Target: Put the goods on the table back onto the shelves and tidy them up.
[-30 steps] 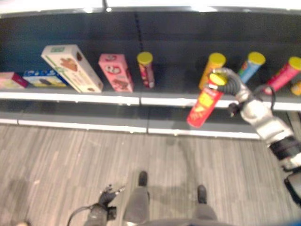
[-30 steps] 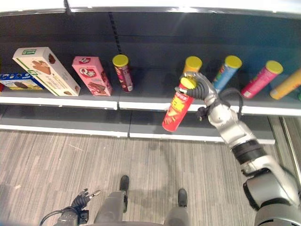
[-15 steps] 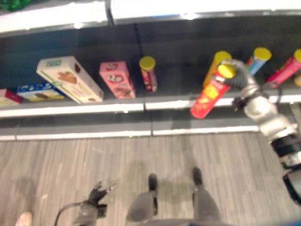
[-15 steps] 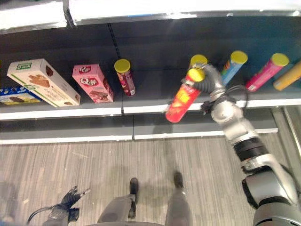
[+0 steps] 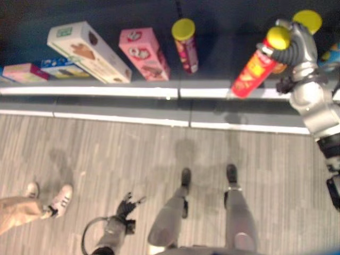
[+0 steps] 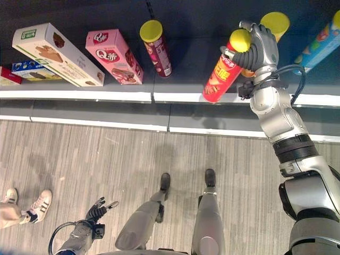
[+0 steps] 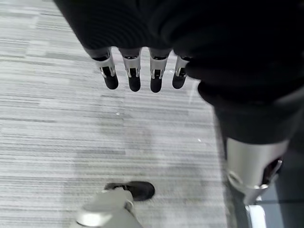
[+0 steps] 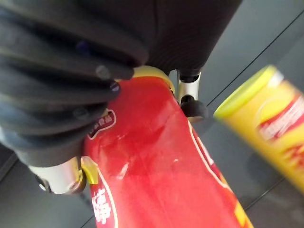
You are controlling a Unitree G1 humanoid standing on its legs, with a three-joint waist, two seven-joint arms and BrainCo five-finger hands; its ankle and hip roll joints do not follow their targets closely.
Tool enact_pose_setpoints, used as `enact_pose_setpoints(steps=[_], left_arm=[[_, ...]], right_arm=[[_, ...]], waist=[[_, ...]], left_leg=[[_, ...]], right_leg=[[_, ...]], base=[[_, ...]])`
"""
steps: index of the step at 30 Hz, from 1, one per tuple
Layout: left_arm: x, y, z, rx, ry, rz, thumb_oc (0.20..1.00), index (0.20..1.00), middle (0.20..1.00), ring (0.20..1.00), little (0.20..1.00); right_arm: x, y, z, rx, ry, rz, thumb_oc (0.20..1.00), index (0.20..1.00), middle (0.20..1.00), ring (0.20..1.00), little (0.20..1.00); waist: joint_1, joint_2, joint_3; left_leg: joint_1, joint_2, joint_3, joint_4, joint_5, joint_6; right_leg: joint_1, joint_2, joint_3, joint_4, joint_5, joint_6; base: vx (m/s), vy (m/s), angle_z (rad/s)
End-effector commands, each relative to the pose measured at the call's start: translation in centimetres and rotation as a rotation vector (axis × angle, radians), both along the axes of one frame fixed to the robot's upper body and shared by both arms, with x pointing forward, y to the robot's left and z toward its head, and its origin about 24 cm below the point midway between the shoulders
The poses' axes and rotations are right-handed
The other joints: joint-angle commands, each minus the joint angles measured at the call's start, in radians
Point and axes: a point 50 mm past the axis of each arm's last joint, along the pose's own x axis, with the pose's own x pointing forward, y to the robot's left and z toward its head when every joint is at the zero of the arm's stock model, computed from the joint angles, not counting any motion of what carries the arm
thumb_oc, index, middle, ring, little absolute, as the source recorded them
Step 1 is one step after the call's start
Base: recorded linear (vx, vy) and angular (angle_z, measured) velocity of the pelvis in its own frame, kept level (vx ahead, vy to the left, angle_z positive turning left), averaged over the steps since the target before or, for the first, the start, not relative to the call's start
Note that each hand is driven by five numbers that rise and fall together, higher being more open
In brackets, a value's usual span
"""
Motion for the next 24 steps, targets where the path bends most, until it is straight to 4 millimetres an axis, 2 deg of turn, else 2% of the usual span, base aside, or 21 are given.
enact_pose_setpoints(steps=[1,6,9,14,24], left_arm=[[-0.4,2.8,0.7,0.076,-0.003,0.054,1.0,1.0,1.0,1.0,1.0],[0.2,2.6,1.0,0.068,-0.031,0.061,1.0,1.0,1.0,1.0,1.0],[0.4,2.6,1.1,0.074,-0.04,0.057,1.0,1.0,1.0,1.0,1.0],[1.3,2.4,1.7,0.073,-0.082,0.05,1.0,1.0,1.0,1.0,1.0],[1.3,2.4,1.6,0.07,-0.086,0.06,1.0,1.0,1.0,1.0,1.0]], right_arm=[[-1.8,3.5,5.5,-0.039,-0.255,0.111,0.2,0.2,0.2,0.2,0.2],[-1.5,4.8,7.2,-0.07,-0.326,0.085,0.2,0.2,0.2,0.2,0.2],[-1.5,4.8,7.7,-0.076,-0.349,0.069,0.2,0.2,0.2,0.2,0.2],[-0.8,3.0,9.5,-0.067,-0.384,-0.065,0.2,0.2,0.2,0.2,0.2],[0.2,1.6,10.0,-0.085,-0.35,-0.163,0.2,0.2,0.2,0.2,0.2]], waist=[[0.018,-0.036,-0.035],[0.028,-0.021,-0.012],[0.029,-0.016,-0.009],[0.04,0.008,-0.007],[0.058,0.034,-0.002]], left_leg=[[-0.039,0.035,0.014,0.131,-0.111,-0.049],[-0.078,0.027,0.009,0.149,-0.11,-0.051],[-0.086,0.027,0.007,0.149,-0.109,-0.051],[-0.104,0.019,0.002,0.132,-0.09,-0.055],[-0.116,0.017,-0.004,0.109,-0.074,-0.057]], right_leg=[[0.032,-0.048,0.031,-0.029,0.086,0.005],[0.001,-0.058,0.034,-0.004,0.08,0.004],[-0.005,-0.06,0.033,-0.001,0.076,0.005],[-0.022,-0.071,0.029,0.009,0.075,0.005],[-0.042,-0.079,0.019,0.014,0.074,0.009]], base=[[-0.02,-0.018,0.14],[-0.03,0.003,0.09],[-0.01,-0.005,0.07],[-0.02,-0.008,0.15],[0.0,0.001,0.02]])
